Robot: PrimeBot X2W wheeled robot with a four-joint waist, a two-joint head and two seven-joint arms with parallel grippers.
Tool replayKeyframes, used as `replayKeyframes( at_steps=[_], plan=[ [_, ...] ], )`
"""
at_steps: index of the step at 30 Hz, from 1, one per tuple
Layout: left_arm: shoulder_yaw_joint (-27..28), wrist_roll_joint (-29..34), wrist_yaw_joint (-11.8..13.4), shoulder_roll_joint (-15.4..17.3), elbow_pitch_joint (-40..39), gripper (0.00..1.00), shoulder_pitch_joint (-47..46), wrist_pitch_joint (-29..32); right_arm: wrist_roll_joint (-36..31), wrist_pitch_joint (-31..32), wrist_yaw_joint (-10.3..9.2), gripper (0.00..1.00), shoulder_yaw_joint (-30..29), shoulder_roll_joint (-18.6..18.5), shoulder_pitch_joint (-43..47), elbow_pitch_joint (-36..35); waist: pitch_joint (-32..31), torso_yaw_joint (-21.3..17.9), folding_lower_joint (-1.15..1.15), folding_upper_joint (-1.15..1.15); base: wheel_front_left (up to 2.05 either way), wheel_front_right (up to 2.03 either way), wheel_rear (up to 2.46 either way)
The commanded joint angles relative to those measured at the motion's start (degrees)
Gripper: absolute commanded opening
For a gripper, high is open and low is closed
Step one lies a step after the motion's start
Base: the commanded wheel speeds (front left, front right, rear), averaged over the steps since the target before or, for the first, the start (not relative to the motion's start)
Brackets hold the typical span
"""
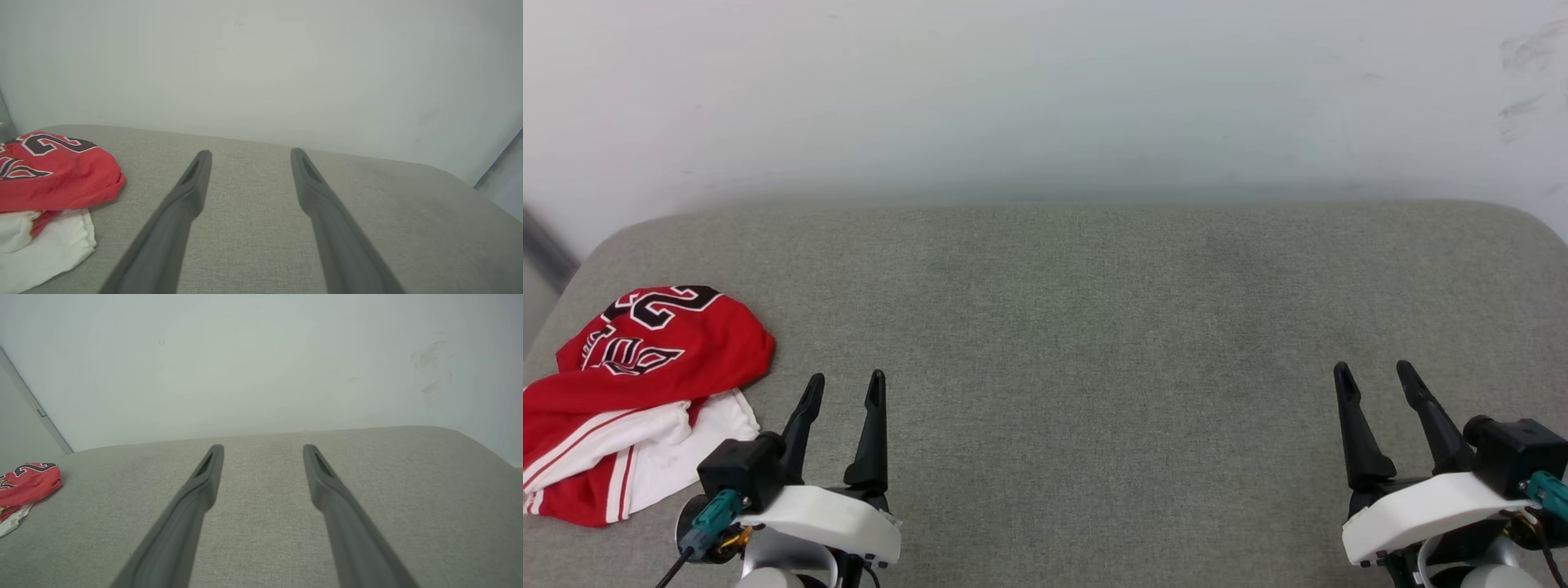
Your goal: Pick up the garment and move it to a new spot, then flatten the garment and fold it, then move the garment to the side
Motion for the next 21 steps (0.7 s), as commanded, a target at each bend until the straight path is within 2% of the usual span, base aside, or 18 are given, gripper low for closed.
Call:
replayKeyframes(
  at_steps=[1, 21],
  plan=[
    [-0.01, 1.57, 0.32, 0.41, -0.01, 1.0, -0.95, -0.66, -1.4, -0.38, 0.0, 1.0, -0.02, 0.19, 0.21, -0.71, -0.05, 0.02, 0.0, 0.0, 0.0, 0.0, 0.0],
    [-0.16, 9.13, 0.39, 0.29, 2.26, 1.0, -1.61, -3.01, -7.36, -0.75, 0.0, 1.0, -0.61, 0.23, 0.91, -1.72, -0.26, -0.37, 0.0, 0.0, 0.0, 0.0, 0.0]
  ],
)
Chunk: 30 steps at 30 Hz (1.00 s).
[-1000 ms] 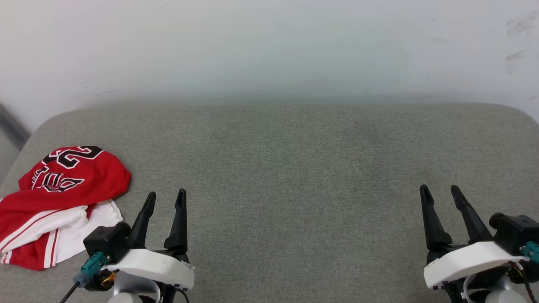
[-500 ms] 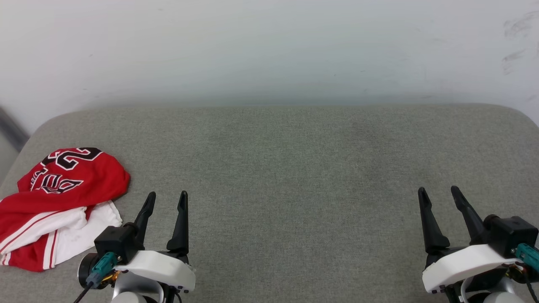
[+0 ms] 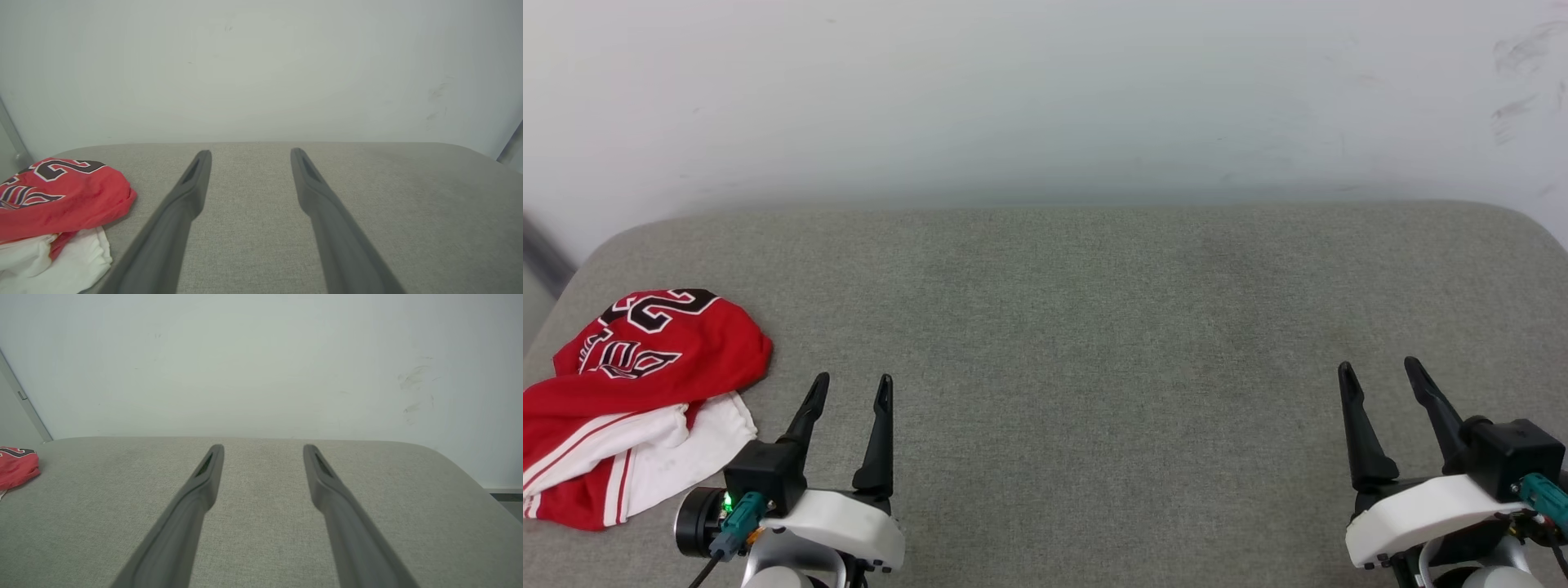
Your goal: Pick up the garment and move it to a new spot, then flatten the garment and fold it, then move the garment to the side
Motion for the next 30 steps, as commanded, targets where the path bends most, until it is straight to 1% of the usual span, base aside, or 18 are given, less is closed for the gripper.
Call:
replayKeyframes(
  at_steps=[1, 11, 15, 17, 22, 30],
  plan=[
    [0.12, 1.35, 0.17, 0.21, 0.15, 1.0, -1.0, -0.58, -1.1, -0.49, 0.0, 1.0, -0.21, 0.22, 0.6, -0.47, -0.02, -0.03, 0.0, 0.0, 0.0, 0.0, 0.0],
    [0.31, 3.73, -0.1, 0.17, 1.53, 1.0, -1.26, -1.55, -3.62, -1.25, 0.0, 1.0, -0.14, 0.24, 0.68, -0.56, 0.05, 0.29, 0.0, 0.0, 0.0, 0.0, 0.0],
    [0.57, 4.61, 0.02, -0.04, 2.14, 1.0, -1.35, -1.91, -4.76, -1.45, -0.01, 1.0, -0.27, 0.25, 0.99, -0.75, 0.15, 1.44, 0.0, 0.0, 0.0, 0.0, 0.0],
    [0.85, 4.02, 0.15, -0.3, 2.32, 1.0, -1.62, -1.95, -4.25, -1.36, -0.01, 1.0, -0.25, 0.24, 1.13, -0.79, 0.27, 2.54, 0.0, 0.0, 0.0, 0.0, 0.0],
    [1.41, 2.89, 0.38, -0.93, 3.02, 1.0, -2.32, -1.87, -3.9, -1.05, -0.01, 1.0, -0.01, 0.24, 1.19, -1.23, 0.62, 7.07, 0.0, 0.0, 0.0, 0.0, 0.0],
    [3.03, 2.0, 0.81, -1.17, 3.52, 1.0, -3.08, -1.86, -3.76, -0.8, -0.01, 1.0, 1.55, 0.22, 0.41, -1.29, 1.05, 16.85, 0.0, 0.0, 0.0, 0.0, 0.0]
  ],
)
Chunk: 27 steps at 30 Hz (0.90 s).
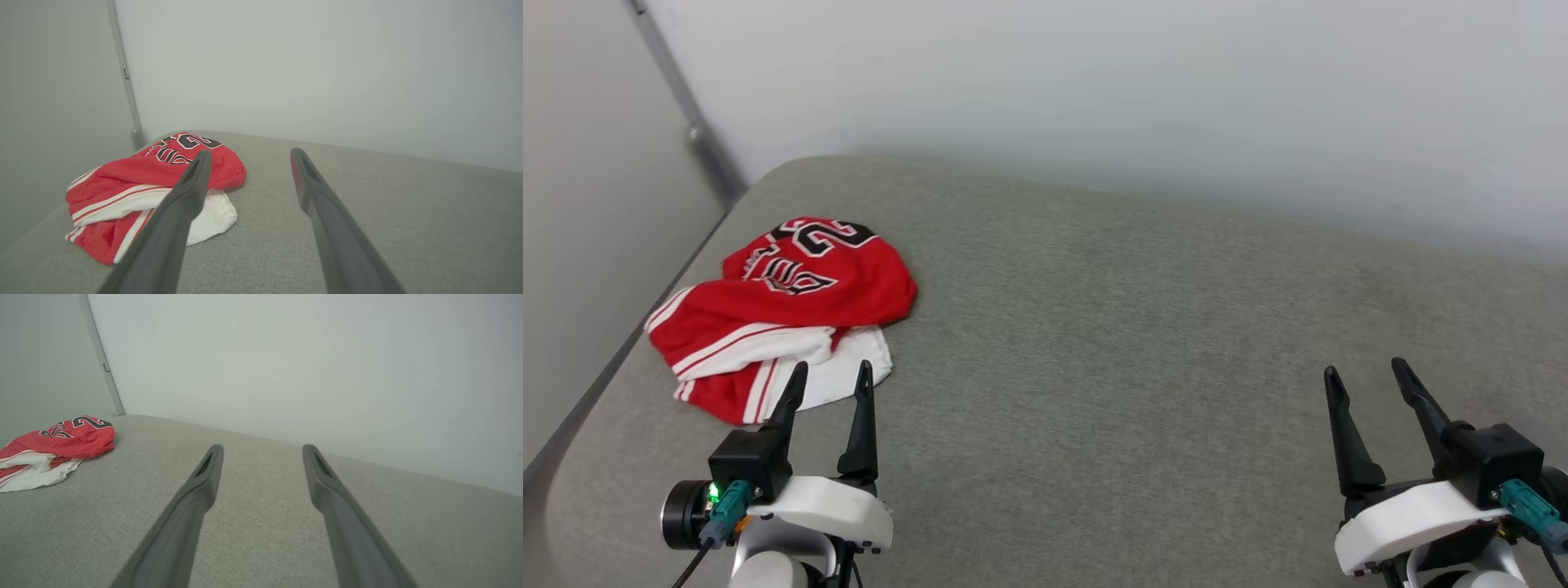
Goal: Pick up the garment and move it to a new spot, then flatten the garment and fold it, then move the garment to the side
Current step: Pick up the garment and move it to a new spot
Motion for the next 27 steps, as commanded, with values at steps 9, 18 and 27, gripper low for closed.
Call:
replayKeyframes(
  at_steps=[9, 18, 27],
  plan=[
    [2.24, -0.65, -0.04, 0.17, -0.04, 1.0, -0.76, -0.13, -0.34, -0.09, -0.02, 1.0, 1.79, 0.17, -1.63, -0.27, 0.86, 13.89, 0.0, 0.0, 0.0, 0.0, 0.0],
    [4.09, -0.94, 0.37, -0.09, -0.91, 1.0, 0.31, -0.13, -1.0, 0.38, -0.02, 1.0, 3.46, 0.15, -3.23, -1.16, 1.51, 17.88, 0.0, 0.0, 0.0, 0.0, 0.0],
    [4.72, -0.52, 0.36, -0.15, -1.14, 1.0, -1.16, -0.13, -0.88, 0.7, -0.02, 1.0, 4.26, 0.15, -4.41, -1.11, 2.26, 17.99, 0.0, 0.0, 0.0, 0.0, 0.0]
  ],
)
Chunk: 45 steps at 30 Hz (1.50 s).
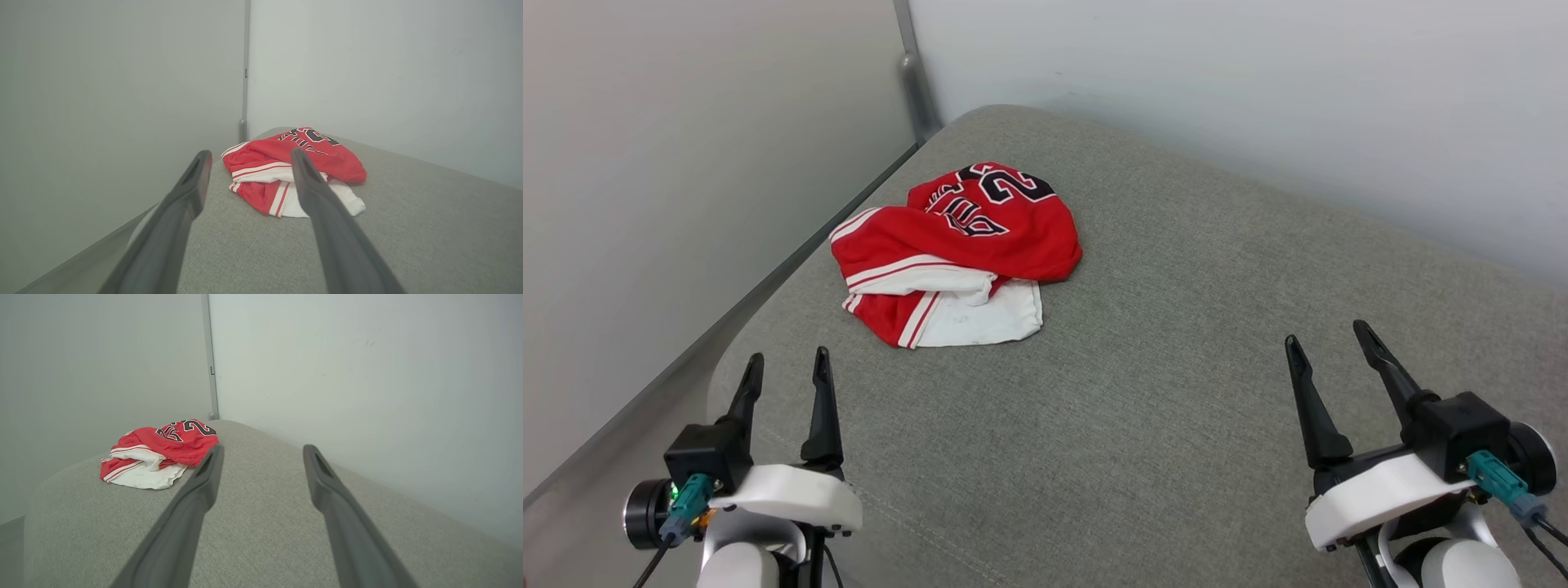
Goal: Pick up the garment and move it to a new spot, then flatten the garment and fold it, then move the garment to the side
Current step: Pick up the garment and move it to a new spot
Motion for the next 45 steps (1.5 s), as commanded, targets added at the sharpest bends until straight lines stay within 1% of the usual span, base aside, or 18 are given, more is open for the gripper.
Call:
replayKeyframes(
  at_steps=[1, 3, 6, 7, 9, 12, 14, 17, 23, 27, 30, 31, 32, 35, 37, 43, 44, 45],
  plan=[
    [-0.07, 0.21, 0.02, 0.09, 0.29, 1.0, -1.81, -0.13, 0.07, 0.07, -0.02, 1.0, -0.12, 0.12, -0.86, -0.22, 0.25, -0.06, 0.0, 0.0, 0.0, 0.0, 0.0],
    [-0.15, 0.12, -0.23, 0.66, 0.76, 1.0, -3.69, -0.13, -0.09, 0.33, -0.02, 1.0, -0.08, 0.12, -1.03, -0.81, 0.99, -0.4, 0.0, 0.0, 0.0, 0.0, 0.0],
    [-0.44, -0.66, -0.79, 1.84, 0.88, 1.0, -8.85, 0.02, -0.86, 1.02, -0.02, 1.0, -0.02, 0.09, -1.63, -1.72, 2.8, -1.6, 0.0, 0.0, 0.0, 0.0, 0.0],
    [-0.37, -0.46, -0.99, 2.76, 0.62, 1.0, -10.97, 0.08, -1.17, 1.35, -0.02, 1.0, 0.11, 0.09, -2.03, -2.15, 3.73, -2.24, 0.0, 0.0, 0.0, 0.0, 0.0],
    [-0.1, -1.24, -1.13, 3.94, 0.69, 1.0, -15.36, 1.55, -1.5, 1.98, -0.02, 1.0, 0.2, 0.09, -2.96, -2.91, 5.65, -3.6, 0.0, 0.0, 0.0, 0.0, 0.0],
    [0.17, -2.5, -1.54, 5.8, 1.38, 1.0, -22.67, 5.61, -2.38, 2.6, -0.02, 1.0, -0.29, 0.08, -4.11, -3.9, 8.31, -5.72, 0.0, 0.0, 0.0, 0.0, 0.0],
    [0.6, -3.99, -1.67, 7.28, 2.69, 1.0, -27.15, 9.54, -3.11, 2.93, -0.02, 1.0, -0.27, 0.08, -5.42, -4.61, 10.33, -7.47, 0.0, 0.0, 0.0, 0.0, 0.0],
    [0.67, -5.99, -2.0, 9.53, 6.39, 1.0, -33.22, 17.14, -4.08, 3.16, -0.02, 1.0, -0.19, 0.08, -7.02, -5.47, 13.24, -9.97, 0.0, 0.0, 0.0, 0.0, 0.0],
    [0.48, -10.3, -2.48, 15.85, 19.18, 1.0, -41.63, 34.93, -5.22, 3.12, -0.02, 1.0, 0.86, 0.06, -10.81, -6.94, 19.58, -14.88, 0.0, 0.0, 0.0, 0.0, 0.0],
    [1.09, -13.47, -2.57, 18.94, 26.65, 1.0, -44.45, 43.74, -5.57, 2.84, -0.02, 1.0, 1.38, 0.01, -12.78, -7.11, 23.36, -17.49, 0.0, 0.0, 0.0, 0.0, 0.0],
    [1.48, -15.28, -2.62, 19.95, 31.09, 1.0, -45.0, 48.68, -5.79, 2.68, -0.02, 1.0, 1.49, -0.17, -14.12, -7.2, 26.11, -18.87, 0.0, 0.0, 0.0, 0.0, 0.0],
    [1.48, -15.28, -2.62, 19.95, 31.09, 1.0, -45.0, 48.68, -5.79, 2.68, -0.02, 1.0, 1.49, -0.17, -14.12, -7.2, 26.11, -18.87, 0.0, 0.0, 0.0, 0.0, 0.0],
    [1.7, -15.96, -2.61, 20.29, 32.36, 1.0, -45.28, 50.16, -5.75, 2.61, -0.02, 1.0, 1.56, -0.19, -14.46, -7.16, 26.92, -19.28, 0.0, 0.0, 0.0, 0.0, 0.0],
    [2.87, -17.66, -1.75, 20.85, 35.95, 1.0, -45.7, 53.97, -5.81, 2.23, -0.02, 1.0, 2.12, -0.3, -15.36, -6.82, 28.7, -20.41, 0.0, 0.0, 0.0, 0.0, 0.0],
    [3.03, -18.37, -1.22, 20.54, 38.46, 1.0, -45.0, 56.57, -5.63, 2.07, -0.02, 1.0, 2.2, -0.35, -15.77, -6.56, 29.53, -20.94, 0.0, 0.0, 0.0, 0.0, 0.0],
    [2.85, -20.15, -0.36, 17.68, 43.73, 1.0, -42.35, 61.9, -5.12, 1.7, -0.02, 1.0, 2.16, -0.67, -16.34, -5.95, 30.42, -21.5, 0.0, 0.0, 0.0, 0.0, 0.0],
    [2.51, -19.92, -0.41, 17.53, 43.89, 0.34, -42.14, 61.84, -5.15, 1.7, -0.02, 1.0, 2.08, -0.67, -16.36, -5.84, 30.29, -21.45, 0.0, 0.0, 0.0, 0.0, 0.0],
    [2.43, -19.66, -0.38, 17.72, 43.47, 0.0, -42.1, 60.67, -5.18, 1.69, -0.02, 1.0, 2.03, -0.63, -16.42, -5.8, 30.07, -21.36, 0.0, 0.0, 0.0, 0.0, 0.0]
  ],
)
